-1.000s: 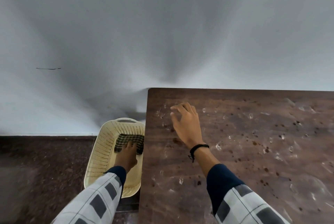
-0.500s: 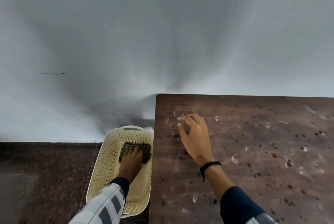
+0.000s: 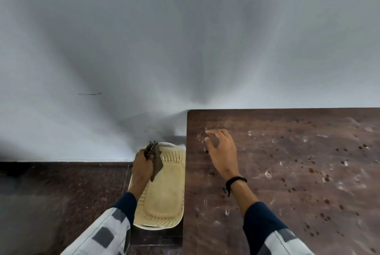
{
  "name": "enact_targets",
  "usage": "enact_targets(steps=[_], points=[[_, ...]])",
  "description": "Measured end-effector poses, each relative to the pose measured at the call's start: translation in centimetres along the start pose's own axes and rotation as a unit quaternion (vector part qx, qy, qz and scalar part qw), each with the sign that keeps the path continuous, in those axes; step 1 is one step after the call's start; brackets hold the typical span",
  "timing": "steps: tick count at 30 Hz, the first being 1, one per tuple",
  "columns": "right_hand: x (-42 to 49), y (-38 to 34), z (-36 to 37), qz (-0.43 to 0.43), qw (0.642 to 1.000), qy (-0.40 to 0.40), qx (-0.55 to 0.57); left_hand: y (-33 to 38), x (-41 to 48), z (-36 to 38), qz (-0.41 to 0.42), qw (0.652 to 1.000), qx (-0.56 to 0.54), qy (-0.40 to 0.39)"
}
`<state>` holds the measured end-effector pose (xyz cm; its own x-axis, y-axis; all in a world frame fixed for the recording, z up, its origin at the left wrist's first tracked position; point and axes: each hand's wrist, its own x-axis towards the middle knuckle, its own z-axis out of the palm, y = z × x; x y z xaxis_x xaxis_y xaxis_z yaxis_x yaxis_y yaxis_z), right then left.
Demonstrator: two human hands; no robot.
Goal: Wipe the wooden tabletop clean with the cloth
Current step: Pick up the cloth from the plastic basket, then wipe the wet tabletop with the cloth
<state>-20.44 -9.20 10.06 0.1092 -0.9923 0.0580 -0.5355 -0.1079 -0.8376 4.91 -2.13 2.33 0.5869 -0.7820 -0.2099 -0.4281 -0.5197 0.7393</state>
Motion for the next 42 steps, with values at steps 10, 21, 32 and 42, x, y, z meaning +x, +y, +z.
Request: enact_targets(steps=[10,21,32,42], points=[[0.8,-2.4,-1.9,0.04,0.991,-0.065,0.11,15.7,-2.4,-2.2,-0.006,0.901,-0.397,-0.175],[0.2,2.7,-4.7,0.148,0.975,-0.05,0.157,16.1,-5.0,6.3,-0.068,0.931,-0.269,-0.238],[0.4,5.1,-4.5,0.023,0.982,-0.116,-0.145,14.3,-6.9,9.9,0.229,0.919,0.242,-0.213],[4.5,7.6,-7.4,0.021,0.922,-0.213,-0.324,14.6,-4.2,12.2,0.24,0.896,0.307,-0.213]])
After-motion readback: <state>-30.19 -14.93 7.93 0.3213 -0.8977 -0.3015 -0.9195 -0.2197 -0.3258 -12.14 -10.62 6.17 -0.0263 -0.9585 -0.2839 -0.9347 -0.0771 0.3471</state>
